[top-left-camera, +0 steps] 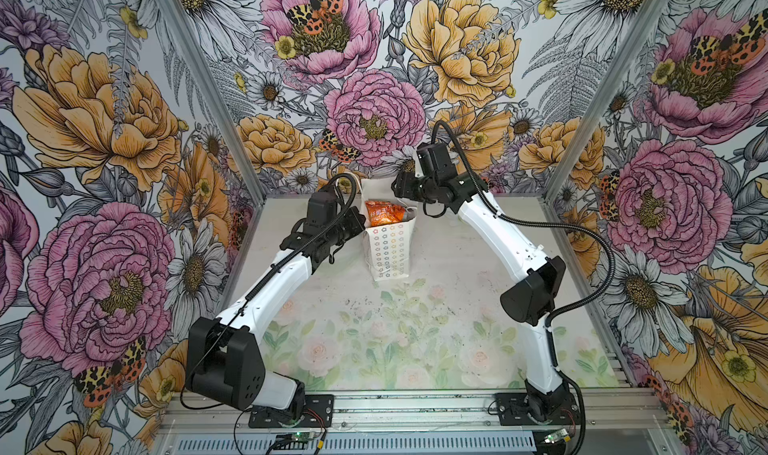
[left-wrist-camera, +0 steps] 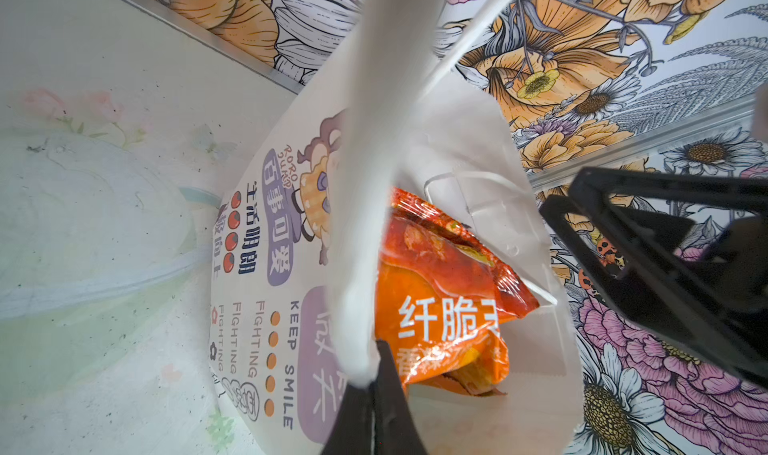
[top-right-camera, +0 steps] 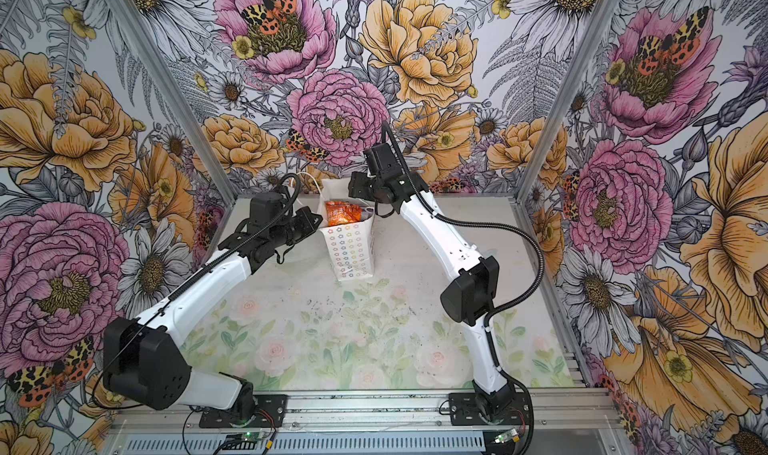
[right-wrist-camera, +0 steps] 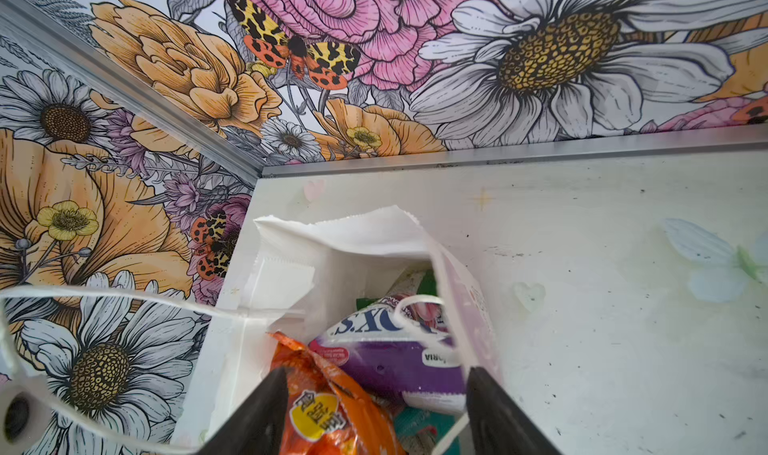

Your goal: Place the snacks into the paper bag

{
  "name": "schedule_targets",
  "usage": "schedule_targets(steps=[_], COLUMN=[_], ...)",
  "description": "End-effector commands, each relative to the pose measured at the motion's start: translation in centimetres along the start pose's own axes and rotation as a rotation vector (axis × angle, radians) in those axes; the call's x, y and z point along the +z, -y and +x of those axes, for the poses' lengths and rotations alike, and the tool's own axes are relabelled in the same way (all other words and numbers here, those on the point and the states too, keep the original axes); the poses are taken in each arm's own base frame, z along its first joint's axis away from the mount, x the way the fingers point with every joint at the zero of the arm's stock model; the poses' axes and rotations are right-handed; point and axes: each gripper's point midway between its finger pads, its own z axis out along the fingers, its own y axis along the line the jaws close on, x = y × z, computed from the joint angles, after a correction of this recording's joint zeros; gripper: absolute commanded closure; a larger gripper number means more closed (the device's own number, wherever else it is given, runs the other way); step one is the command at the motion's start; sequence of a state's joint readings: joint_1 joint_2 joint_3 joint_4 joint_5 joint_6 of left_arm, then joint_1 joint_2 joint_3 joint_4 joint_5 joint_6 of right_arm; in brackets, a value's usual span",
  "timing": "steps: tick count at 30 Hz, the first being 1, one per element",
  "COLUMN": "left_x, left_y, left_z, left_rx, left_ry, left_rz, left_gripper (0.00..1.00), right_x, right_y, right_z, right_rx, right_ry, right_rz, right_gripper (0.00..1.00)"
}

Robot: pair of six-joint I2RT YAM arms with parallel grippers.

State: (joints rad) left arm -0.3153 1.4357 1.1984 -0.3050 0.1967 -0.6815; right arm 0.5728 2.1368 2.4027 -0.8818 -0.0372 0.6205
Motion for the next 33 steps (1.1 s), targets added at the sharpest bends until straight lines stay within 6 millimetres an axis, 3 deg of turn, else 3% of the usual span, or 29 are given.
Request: schedule_targets(steps=[1,7,16,26,33], left_x=[0.1,0.2,0.0,0.1,0.4], left_y=[-0.4,-0.5,-0.4,-0.6,-0.8], left_z=[0.5,0.6,0.6,0.6,0.8], left_rx=[0.002,0.001,0.004,0.002,0.0], left_ry=[-0.022,-0.025,-0.024,-0.024,-0.032], left_rz=[-0.002,-0.003,-0.001,-0.004,-0.006], left_gripper=[1.0,1.0,1.0,1.0,1.0], right_x=[-3.6,-2.7,0.5,2.8,5.1], right_y=[-1.8,-2.6,-0.5,0.7,0.0], right_z=[-1.7,0.0,2.5,2.2,1.8], right_rx=[-0.015,0.051,0.163,0.193,0.186], right_ry=[0.073,0.013,-0.073,-0.066,-0.05], right_rz=[-0.026,-0.06,-0.005,0.024,-0.02], right_gripper=[0.35,0.35,0.35,0.35,0.35])
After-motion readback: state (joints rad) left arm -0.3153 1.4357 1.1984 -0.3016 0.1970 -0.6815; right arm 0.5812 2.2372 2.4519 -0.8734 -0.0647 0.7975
